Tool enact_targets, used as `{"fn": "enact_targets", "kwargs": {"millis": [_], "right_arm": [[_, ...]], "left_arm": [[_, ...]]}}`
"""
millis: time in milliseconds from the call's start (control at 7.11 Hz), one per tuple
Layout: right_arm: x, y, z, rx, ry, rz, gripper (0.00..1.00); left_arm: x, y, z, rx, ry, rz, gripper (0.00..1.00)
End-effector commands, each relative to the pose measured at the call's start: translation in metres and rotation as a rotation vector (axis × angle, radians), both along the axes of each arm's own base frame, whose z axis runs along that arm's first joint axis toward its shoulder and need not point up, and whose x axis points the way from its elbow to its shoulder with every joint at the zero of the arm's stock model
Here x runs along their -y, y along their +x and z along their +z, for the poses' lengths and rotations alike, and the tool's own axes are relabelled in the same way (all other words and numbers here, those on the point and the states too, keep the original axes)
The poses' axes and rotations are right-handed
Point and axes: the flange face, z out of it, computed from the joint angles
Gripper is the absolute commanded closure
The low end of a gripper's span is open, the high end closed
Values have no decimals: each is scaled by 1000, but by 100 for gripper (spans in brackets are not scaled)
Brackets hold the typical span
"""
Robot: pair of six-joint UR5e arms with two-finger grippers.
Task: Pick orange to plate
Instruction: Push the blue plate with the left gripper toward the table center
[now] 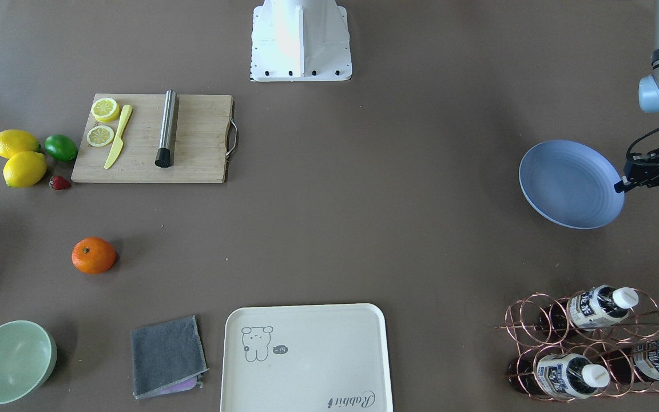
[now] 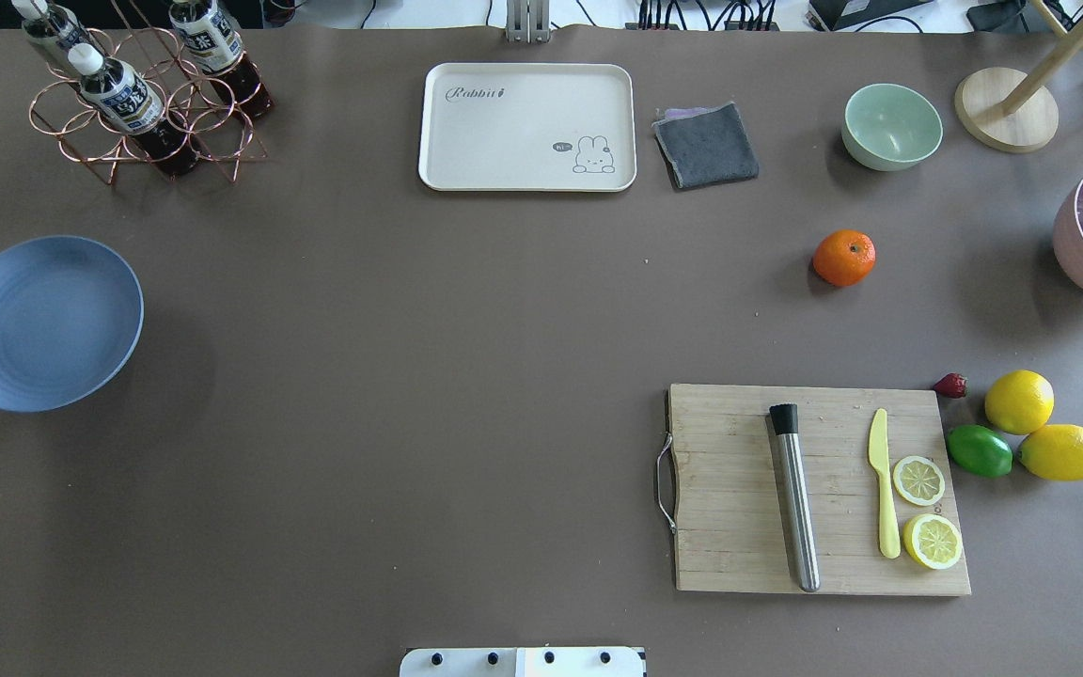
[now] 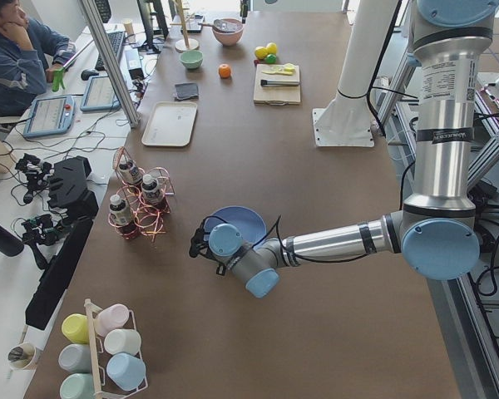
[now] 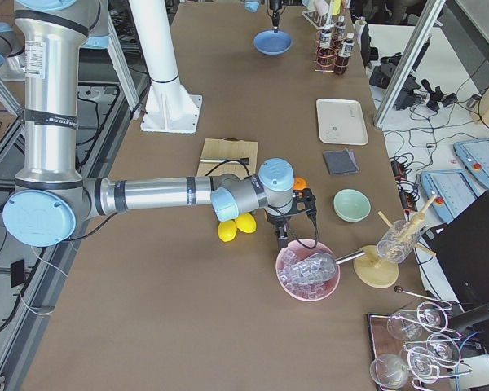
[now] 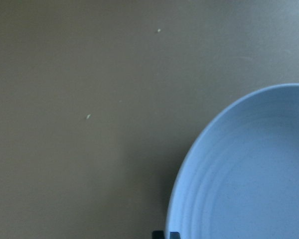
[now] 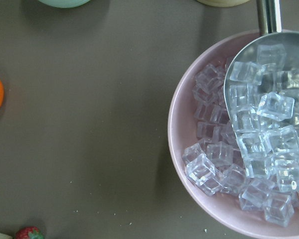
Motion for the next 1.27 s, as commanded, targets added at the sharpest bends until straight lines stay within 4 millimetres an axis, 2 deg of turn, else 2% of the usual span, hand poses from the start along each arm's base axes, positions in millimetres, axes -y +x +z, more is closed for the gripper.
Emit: {"fn": "enact_targets", "kwargs": {"millis": [0, 141, 422, 562, 703, 844, 984, 1125], "right_arm": [[2, -4, -3, 2, 5, -5, 0], [4, -5, -4, 2, 8, -8, 0], [4, -6, -5, 3, 9, -10, 0], [4, -7, -5, 3, 9, -11, 0], [4, -7, -5, 3, 9, -11, 0], [5, -8, -6, 3, 11, -13, 0], [5, -9, -5, 3, 9, -16, 0], [5, -13, -6, 3, 10, -23, 0]], "left_arm": [[31, 47, -81, -87, -64, -34, 100], [39, 93, -123, -103, -73, -58, 100], [33, 229, -210, -146, -128, -84, 100], [32, 285, -253, -120, -140, -123, 100], [5, 343, -307, -79, -161, -123, 100], [-19, 377, -349, -36, -177, -129, 100], [-33, 394, -355, -22, -166, -128, 100], [-34, 400, -350, -7, -156, -139, 100]]}}
